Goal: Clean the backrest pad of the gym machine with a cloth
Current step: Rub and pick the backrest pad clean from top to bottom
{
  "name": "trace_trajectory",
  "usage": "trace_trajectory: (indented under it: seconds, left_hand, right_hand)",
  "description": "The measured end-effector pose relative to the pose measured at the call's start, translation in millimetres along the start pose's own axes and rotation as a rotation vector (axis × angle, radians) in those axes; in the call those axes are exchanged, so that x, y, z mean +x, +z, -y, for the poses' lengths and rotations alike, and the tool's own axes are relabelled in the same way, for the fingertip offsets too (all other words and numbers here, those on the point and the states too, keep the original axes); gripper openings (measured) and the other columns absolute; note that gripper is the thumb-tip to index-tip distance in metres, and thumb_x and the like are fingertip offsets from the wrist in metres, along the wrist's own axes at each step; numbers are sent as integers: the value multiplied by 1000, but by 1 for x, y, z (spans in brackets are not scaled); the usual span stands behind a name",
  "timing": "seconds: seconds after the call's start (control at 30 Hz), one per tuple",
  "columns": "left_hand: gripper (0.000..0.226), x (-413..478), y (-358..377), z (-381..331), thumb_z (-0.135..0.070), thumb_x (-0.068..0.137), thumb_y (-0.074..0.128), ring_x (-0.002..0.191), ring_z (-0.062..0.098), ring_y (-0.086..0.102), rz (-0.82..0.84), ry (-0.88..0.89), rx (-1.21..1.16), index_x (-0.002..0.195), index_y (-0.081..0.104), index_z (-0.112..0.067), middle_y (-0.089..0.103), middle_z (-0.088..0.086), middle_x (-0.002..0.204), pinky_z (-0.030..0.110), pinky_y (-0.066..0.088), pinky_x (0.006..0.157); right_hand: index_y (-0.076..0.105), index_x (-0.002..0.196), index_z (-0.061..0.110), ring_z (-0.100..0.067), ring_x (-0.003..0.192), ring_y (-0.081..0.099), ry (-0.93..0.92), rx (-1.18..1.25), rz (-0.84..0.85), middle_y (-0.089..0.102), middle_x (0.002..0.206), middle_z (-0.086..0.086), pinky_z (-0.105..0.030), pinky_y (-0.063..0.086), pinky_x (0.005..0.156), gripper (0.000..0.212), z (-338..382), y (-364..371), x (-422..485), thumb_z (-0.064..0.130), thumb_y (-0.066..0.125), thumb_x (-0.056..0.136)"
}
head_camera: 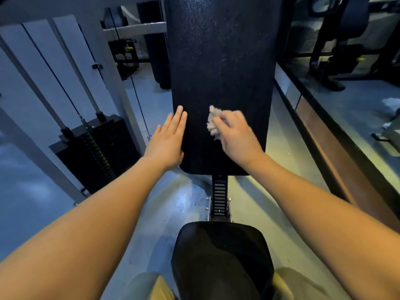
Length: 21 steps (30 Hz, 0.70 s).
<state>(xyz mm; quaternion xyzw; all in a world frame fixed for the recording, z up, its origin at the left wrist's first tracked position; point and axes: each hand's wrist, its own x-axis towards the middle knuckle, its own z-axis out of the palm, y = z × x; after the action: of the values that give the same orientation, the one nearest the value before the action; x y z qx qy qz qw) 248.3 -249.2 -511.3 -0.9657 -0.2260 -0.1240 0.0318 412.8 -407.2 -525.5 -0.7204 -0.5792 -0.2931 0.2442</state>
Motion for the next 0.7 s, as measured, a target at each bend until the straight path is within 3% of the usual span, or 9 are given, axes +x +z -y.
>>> trace_trajectory:
  seconds: [0.07,0.13,0.23,0.3,0.4,0.47,0.53,0.6,0.7]
  left_hand:
    - [110,-7,10,1,-13,84,67,155,22,-3,-40,0,-41,160,-11,-19,-24,-6,166,48,24,122]
    - [105,-14,23,3,-13,85,65,155,22,3,-79,1,-87,161,-6,-20,-18,-7,167,46,31,119]
    - [94,-25,40,10,-12,87,62,139,26,42,-164,22,-143,161,6,-20,-5,-4,168,41,53,93]
    - [85,-30,48,14,-11,88,61,129,26,49,-216,33,-170,160,17,-20,9,1,167,40,56,82]
    - [74,-36,54,20,-8,89,58,134,22,43,-265,-33,-251,157,32,-22,31,3,156,42,55,88]
    - [72,-36,53,25,-5,87,55,129,23,45,-266,-68,-305,154,38,-24,39,4,148,43,55,86]
    - [73,-34,49,28,-3,85,54,125,25,48,-242,-67,-329,153,40,-24,42,6,142,44,55,85]
    - [73,-32,45,31,0,84,53,123,24,49,-220,-70,-352,152,41,-25,43,6,139,42,55,84]
    - [71,-35,41,27,1,84,51,120,22,49,-170,-119,-376,150,44,-21,42,7,139,38,55,80]
  right_hand:
    - [64,124,0,-31,105,48,36,-5,-56,59,127,-13,-38,52,77,39,5,7,0,-5,64,85]
    - [64,125,-4,-31,104,46,-46,-3,9,60,126,-16,-40,52,84,38,18,34,-29,-3,60,88]
    - [63,125,-7,-32,96,52,-279,-12,274,62,116,-16,-42,54,85,40,32,67,-85,0,61,86]
    - [62,128,-5,-32,95,54,-328,-3,337,62,115,-15,-40,55,84,48,30,69,-93,-2,70,81]
    - [55,141,-3,-33,104,50,-224,42,151,60,126,-17,-39,50,92,55,26,54,-57,-5,56,87]
    - [59,137,-4,-34,105,50,-124,78,-67,61,126,-20,-38,49,91,46,25,44,-15,-7,56,91]
    - [63,129,-5,-33,105,48,-50,85,-145,62,125,-20,-34,47,89,36,29,46,14,-4,56,95]
    - [64,124,-6,-31,106,44,-64,72,-54,62,124,-20,-33,45,90,32,39,57,12,-1,49,96]
    - [64,125,-6,-30,110,45,-175,29,243,61,121,-16,-38,49,94,38,49,72,-40,7,47,94]
